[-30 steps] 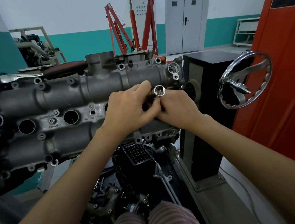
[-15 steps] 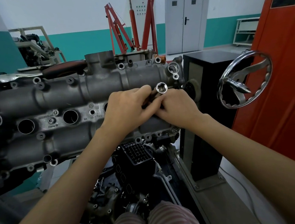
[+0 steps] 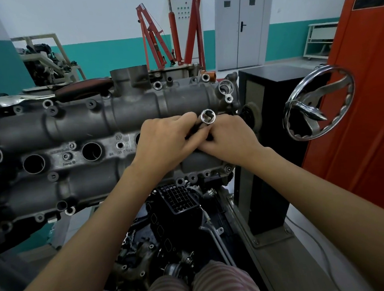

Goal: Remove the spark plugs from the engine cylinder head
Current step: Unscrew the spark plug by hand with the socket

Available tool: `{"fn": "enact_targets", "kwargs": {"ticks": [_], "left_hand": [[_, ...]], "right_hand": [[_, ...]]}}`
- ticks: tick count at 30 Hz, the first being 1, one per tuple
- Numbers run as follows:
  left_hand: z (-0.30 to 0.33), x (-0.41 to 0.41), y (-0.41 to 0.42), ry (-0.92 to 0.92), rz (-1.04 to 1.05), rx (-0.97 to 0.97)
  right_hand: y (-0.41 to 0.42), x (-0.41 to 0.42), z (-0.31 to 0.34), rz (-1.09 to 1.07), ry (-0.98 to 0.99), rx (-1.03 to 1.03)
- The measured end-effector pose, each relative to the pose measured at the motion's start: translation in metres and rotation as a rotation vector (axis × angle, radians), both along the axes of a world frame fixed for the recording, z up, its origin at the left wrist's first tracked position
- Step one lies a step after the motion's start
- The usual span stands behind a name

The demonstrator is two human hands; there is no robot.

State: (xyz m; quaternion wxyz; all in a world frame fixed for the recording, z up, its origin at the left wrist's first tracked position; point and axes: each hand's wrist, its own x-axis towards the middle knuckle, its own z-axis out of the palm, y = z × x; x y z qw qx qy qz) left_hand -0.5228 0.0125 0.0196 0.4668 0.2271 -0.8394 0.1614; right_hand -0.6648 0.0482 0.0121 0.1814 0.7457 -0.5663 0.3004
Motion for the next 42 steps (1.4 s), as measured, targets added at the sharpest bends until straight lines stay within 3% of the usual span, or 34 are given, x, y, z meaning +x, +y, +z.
{"fn": "enact_targets", "kwargs": {"ticks": [31,42], "left_hand": [[0.0007,0.0011,0.0018,-0.025,-0.052,0.128],[0.0010,-0.0007,0.0017,-0.019,-0.058,0.120]], "right_hand": [[0.0056,0.0024,0.0003,0.053,-0.017,-0.051],[-0.0009,-0.0007,0.0003,-0.048,0.041,0.029]]}}
